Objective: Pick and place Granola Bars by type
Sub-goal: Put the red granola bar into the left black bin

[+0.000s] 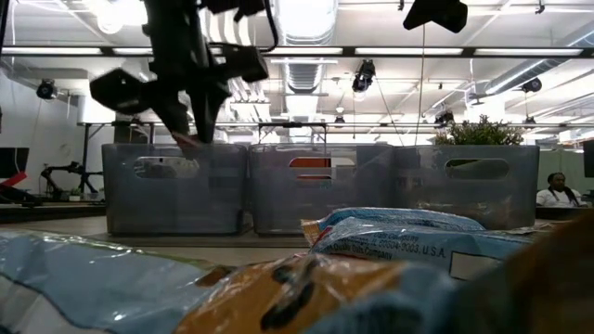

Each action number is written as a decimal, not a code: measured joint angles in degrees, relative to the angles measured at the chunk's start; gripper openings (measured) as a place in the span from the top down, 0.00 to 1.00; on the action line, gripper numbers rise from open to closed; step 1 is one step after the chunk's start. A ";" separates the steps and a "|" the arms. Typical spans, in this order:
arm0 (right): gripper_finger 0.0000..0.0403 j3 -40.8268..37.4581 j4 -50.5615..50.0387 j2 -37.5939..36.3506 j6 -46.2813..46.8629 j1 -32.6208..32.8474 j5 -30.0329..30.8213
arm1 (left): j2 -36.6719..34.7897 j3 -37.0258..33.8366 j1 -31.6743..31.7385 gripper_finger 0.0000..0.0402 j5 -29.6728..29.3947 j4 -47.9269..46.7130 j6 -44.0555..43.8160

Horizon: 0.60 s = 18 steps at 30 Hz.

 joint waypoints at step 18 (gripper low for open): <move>0.98 0.00 0.00 0.00 0.18 0.01 0.37 | 0.02 -2.38 0.83 0.84 -0.11 3.19 1.62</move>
